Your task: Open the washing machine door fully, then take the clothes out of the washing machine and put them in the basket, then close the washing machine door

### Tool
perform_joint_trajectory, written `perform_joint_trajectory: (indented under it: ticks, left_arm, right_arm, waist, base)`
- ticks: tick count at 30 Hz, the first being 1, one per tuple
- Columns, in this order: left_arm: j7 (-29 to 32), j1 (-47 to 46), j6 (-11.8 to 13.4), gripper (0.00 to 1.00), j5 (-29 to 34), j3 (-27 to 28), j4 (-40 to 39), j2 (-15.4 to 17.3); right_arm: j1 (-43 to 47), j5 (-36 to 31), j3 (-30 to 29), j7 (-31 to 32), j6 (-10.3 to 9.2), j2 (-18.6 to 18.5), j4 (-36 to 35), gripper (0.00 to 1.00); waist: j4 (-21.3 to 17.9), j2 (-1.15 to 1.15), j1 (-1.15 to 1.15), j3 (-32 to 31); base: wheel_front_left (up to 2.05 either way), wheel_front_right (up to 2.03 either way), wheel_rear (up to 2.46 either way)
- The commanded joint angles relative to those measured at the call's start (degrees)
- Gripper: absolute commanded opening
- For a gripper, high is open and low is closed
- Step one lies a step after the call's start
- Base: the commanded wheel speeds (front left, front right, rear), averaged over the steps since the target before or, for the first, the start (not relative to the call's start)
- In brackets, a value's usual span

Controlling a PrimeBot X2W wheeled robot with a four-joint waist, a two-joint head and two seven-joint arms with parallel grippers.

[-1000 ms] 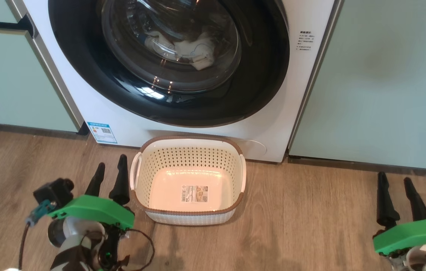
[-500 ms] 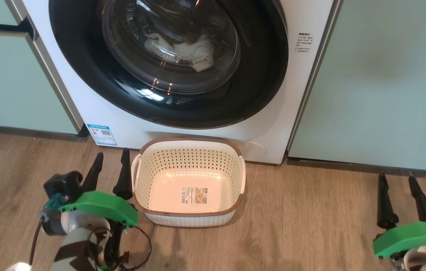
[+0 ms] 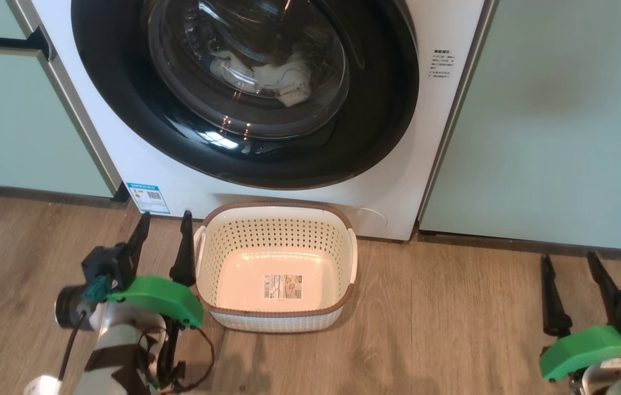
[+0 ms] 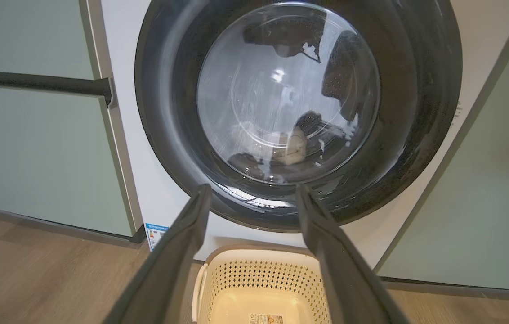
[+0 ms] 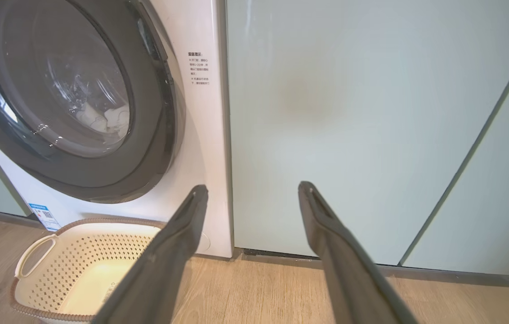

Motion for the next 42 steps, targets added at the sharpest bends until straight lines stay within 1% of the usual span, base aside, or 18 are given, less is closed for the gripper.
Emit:
perform_joint_trajectory:
  ticks: [1, 9, 15, 24, 42]
  left_arm:
    - [-1.1, -4.1, -0.1, 1.00, 2.3, 2.2, -1.6, 1.4]
    - [-2.3, -5.0, -0.1, 1.00, 6.9, 2.5, 0.5, 1.5]
    - [-2.3, -5.4, -0.5, 1.00, 6.5, 2.4, 2.8, 1.5]
    - [-2.3, -5.9, -0.8, 1.00, 6.3, 2.4, 3.5, 1.5]
    - [-2.3, -6.3, -0.4, 1.00, 5.2, 3.1, 5.7, 1.5]
  right_arm:
    - [-3.7, -2.1, 0.9, -1.2, 0.21, -1.0, -1.6, 1.00]
    - [-4.2, -5.7, 0.8, -2.3, 0.22, -1.1, -0.9, 1.00]
    - [-4.2, -2.8, -0.7, -2.3, 0.22, -1.1, -0.3, 1.00]
    - [-4.2, 0.9, -1.8, -2.3, 0.22, -1.1, -0.1, 1.00]
    - [-4.4, 1.2, -0.7, -2.3, 0.22, -1.1, 0.0, 1.00]
  waist:
    - [0.0, 0.00, 0.00, 0.0]
    - [0.1, 0.00, 0.00, 0.0]
    - [0.1, 0.00, 0.00, 0.1]
    - [0.1, 0.00, 0.00, 0.4]
    - [0.1, 0.00, 0.00, 0.5]
  base:
    - [0.00, 0.00, 0.00]
    - [0.00, 0.00, 0.00]
    - [0.00, 0.00, 0.00]
    - [0.00, 0.00, 0.00]
    - [0.00, 0.00, 0.00]
